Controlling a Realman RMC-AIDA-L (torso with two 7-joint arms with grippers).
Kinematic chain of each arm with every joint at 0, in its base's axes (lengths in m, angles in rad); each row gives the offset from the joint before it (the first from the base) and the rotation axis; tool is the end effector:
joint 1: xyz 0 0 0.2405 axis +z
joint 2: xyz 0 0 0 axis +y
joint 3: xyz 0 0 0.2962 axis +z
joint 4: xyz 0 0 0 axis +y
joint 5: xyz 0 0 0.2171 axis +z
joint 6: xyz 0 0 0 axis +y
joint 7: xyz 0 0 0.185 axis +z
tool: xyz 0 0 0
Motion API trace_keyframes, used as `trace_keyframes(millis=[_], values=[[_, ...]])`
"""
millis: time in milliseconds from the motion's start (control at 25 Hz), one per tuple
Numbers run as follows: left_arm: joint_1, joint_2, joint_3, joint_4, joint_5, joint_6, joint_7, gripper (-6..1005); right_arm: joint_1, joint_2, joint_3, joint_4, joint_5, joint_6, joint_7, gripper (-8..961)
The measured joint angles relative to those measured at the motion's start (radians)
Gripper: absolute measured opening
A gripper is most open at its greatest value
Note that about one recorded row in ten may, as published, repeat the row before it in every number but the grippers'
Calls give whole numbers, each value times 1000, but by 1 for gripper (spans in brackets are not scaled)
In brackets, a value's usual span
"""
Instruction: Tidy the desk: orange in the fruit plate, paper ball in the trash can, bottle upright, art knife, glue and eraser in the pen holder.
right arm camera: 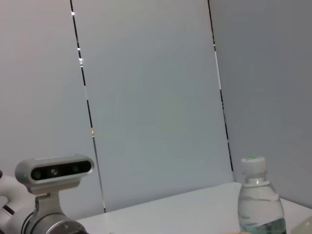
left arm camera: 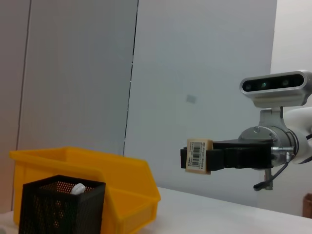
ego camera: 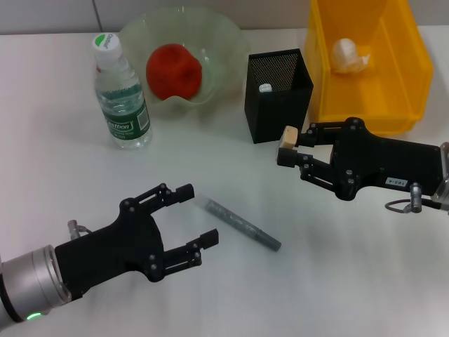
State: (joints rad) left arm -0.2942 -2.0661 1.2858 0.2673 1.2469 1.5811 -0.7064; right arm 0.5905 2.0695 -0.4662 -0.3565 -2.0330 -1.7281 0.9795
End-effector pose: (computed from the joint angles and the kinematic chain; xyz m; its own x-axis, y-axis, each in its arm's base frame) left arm -0.3031 0.2573 -0.1115 0.7019 0.1157 0.7029 0.3577 -0.9105 -0.2073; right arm 0.2538 0.3402 -0.0720 0.7163 -0.1265 -0.6862 -0.2748 -0.9551 -0.1107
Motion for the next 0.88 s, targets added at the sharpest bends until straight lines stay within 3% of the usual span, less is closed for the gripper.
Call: trace_keyframes(millis=[440, 880], values=[[0, -3, -36, -14, -2, -6, 21, 784, 0, 1, 6, -1, 3, 11, 2, 322], [36, -1, -107, -35, -2, -11, 37, 785, 33, 7, 15, -23, 109, 130, 38, 329]])
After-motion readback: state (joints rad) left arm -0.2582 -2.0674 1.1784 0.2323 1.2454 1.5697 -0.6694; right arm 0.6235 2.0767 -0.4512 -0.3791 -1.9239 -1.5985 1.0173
